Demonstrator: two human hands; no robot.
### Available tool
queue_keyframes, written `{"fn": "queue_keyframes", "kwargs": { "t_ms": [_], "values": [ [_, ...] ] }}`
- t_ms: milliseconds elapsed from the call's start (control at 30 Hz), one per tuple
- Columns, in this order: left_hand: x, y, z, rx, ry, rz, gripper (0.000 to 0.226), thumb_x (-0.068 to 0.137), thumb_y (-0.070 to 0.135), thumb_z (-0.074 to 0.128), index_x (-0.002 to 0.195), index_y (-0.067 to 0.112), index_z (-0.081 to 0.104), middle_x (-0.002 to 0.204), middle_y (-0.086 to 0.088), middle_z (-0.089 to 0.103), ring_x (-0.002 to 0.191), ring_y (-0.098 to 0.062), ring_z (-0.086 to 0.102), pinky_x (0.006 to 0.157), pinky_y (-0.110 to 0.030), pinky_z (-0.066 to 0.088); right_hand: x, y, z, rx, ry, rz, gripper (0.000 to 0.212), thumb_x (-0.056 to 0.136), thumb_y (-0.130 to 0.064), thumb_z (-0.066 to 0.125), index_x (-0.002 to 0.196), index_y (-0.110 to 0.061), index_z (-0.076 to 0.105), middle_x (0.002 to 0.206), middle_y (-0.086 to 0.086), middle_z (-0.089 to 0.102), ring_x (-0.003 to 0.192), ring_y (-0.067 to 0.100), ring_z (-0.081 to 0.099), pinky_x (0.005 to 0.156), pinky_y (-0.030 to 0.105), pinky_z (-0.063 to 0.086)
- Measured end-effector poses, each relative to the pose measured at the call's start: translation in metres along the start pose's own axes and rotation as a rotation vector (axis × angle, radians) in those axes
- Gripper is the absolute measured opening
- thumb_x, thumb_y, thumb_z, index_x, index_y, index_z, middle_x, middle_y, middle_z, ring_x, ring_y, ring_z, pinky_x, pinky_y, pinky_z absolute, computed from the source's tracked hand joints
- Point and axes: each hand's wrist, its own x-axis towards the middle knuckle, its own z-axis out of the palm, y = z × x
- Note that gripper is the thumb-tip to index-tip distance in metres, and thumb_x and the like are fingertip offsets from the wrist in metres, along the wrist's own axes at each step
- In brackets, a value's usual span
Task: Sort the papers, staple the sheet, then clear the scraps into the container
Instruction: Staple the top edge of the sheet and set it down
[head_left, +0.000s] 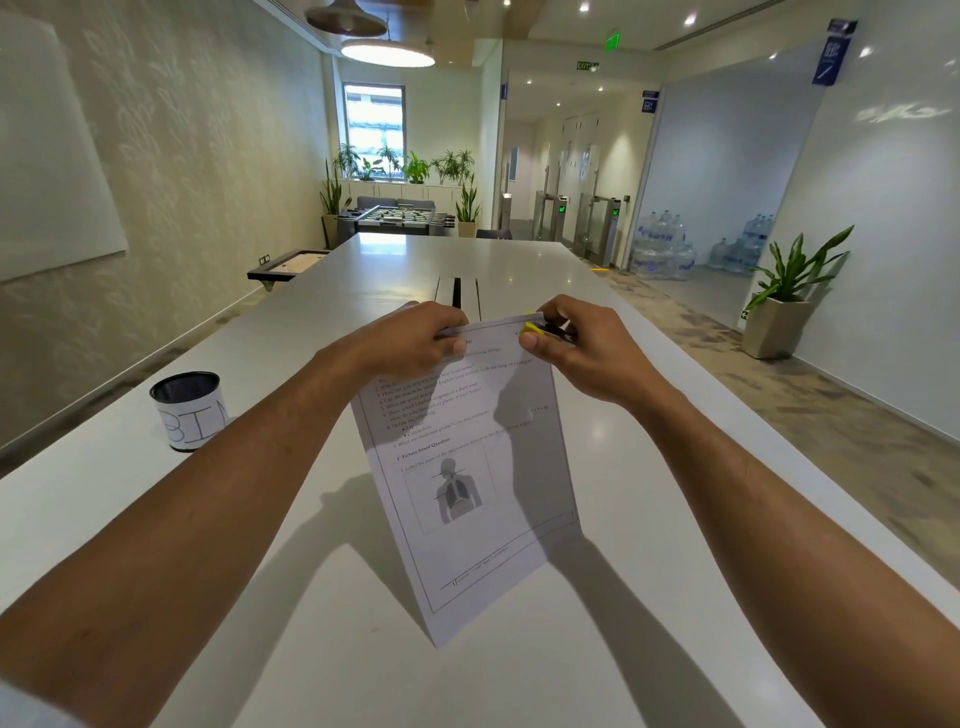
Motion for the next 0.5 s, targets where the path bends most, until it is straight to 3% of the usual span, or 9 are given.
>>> {"fn": "queue_keyframes", "kwargs": {
  "t_ms": [133, 367, 500],
  "values": [
    [-0.0010, 0.0026, -0.0013, 0.001, -0.001, 0.006, 0.022, 0.098, 0.031, 0.050, 0.076, 0.034, 0.049, 0.078, 0.019, 0.053, 0.073, -0.012, 0.054, 0.059, -0.026, 0.039, 0.0011, 0.0029, 0.0017, -0.001, 0.020, -0.006, 0.030, 0.090, -0.043, 0.060, 0.105, -0.017, 0.062, 0.103, 0.000, 0.065, 0.091, 0.020, 0.056, 0.077, 0.039, 0.048],
    [-0.0023, 0.0049, -0.0011, 0.002, -0.014, 0.016, 0.022, 0.098, 0.030, 0.050, 0.076, 0.034, 0.049, 0.077, 0.021, 0.051, 0.073, -0.012, 0.053, 0.060, -0.027, 0.038, 0.0013, 0.0046, 0.0066, 0.063, 0.071, 0.009, 0.019, 0.090, -0.038, 0.062, 0.094, -0.020, 0.066, 0.088, -0.004, 0.065, 0.080, 0.020, 0.060, 0.074, 0.042, 0.051],
    [-0.0037, -0.0015, 0.0000, -0.001, -0.012, 0.008, 0.017, 0.098, 0.031, 0.050, 0.081, 0.032, 0.053, 0.081, 0.018, 0.056, 0.076, -0.014, 0.055, 0.062, -0.028, 0.042, -0.0031, 0.0100, 0.0055, 0.193, -0.001, 0.006, 0.018, 0.088, -0.039, 0.065, 0.096, -0.022, 0.064, 0.084, -0.007, 0.062, 0.072, 0.012, 0.057, 0.067, 0.029, 0.049]
  ]
}}
